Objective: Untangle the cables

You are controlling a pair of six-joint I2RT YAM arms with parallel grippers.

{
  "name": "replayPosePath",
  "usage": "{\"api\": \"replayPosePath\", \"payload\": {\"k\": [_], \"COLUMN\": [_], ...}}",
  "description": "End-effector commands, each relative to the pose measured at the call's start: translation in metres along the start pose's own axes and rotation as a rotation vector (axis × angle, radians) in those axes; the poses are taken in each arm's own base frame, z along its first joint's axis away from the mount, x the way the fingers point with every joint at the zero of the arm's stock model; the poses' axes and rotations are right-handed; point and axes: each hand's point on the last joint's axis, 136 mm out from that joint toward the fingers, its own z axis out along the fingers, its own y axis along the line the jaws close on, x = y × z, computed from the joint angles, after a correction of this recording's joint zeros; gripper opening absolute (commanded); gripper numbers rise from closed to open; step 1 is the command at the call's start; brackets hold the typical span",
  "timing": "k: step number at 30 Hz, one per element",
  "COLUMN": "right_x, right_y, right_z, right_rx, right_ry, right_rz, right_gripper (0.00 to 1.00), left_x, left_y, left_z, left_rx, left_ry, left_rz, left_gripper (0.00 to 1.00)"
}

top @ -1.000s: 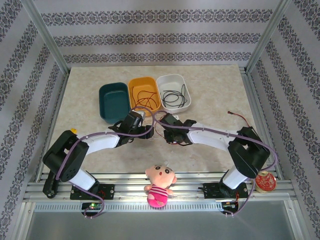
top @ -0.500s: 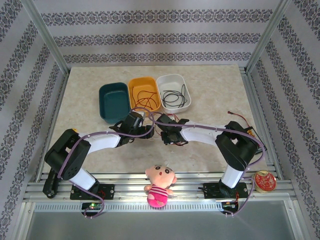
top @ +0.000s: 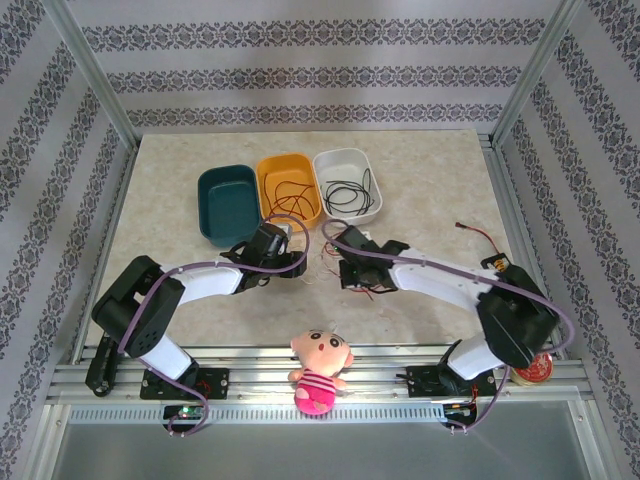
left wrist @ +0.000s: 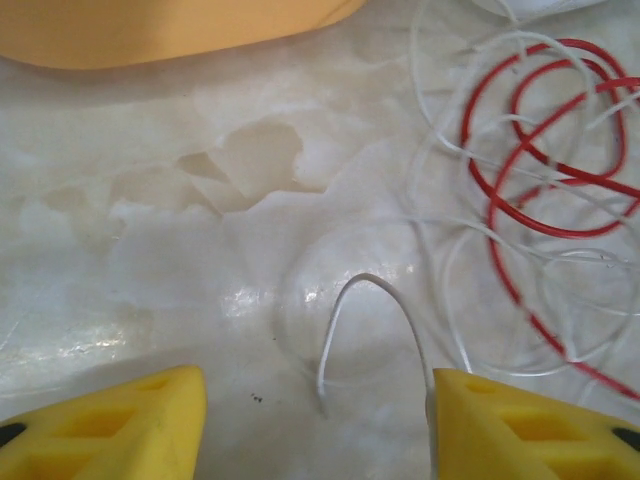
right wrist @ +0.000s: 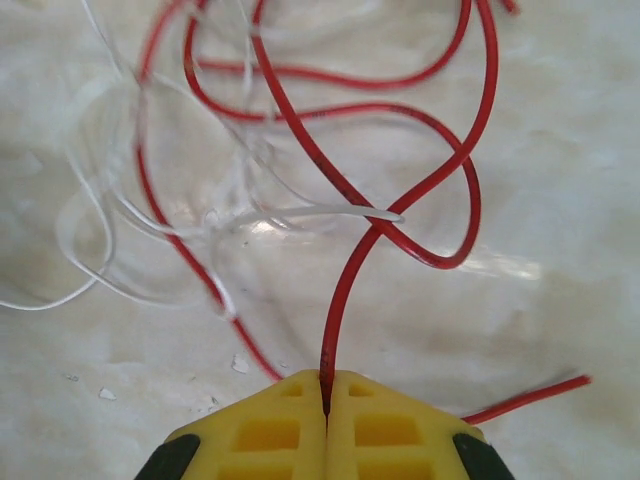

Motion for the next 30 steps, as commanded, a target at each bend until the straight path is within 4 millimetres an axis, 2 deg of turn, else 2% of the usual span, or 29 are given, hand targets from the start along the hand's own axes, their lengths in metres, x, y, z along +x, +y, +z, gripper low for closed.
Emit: {"api": "replayPosePath", "payload": {"k": [1,4,8,15,22,30], "right_x": [-0.003,-0.016,-0.037,-0.059,-0.065,-0.073], "right_y": [-0.020,-0.024,-0.017,-0.004,0.001,0.010], "right_z": [-0.018,-0.040,-0.071,-0.118,-0.140,-0.152], "right_rx": [0.027,0.001,-0.074,-0.186,-0.238,-0.291], "right_ry": [-0.043,-0.109,-0.212,-0.328,-0.368,-0.403], "right_rz": [0.060,0.073,0.060,0.024,0.015,-0.004], "right_gripper": [0.00,0.00,0.00,0.00,0.00,0.00], "left_x": [-0.009,-0.010,-0.012,-0.027,-0.054,-0.073], "left_y": [-0.012,-0.013,-0.016,-0.040,-0.072,-0.102], "left_z": [0.001,0.001,0.000,-0.012,-0.038,-0.058], "left_rx": [0.030,0.034,0.050,0.153,0.279,0.373], "left_ry": [-0.018,-0.020,-0.027,-0.070,-0.174,-0.254], "left_rz": [0.000,-0.001,0.004,0.051,0.155,0.313], "left_gripper": [0.57,0.56,0.56,0.57,0.68,0.69]}}
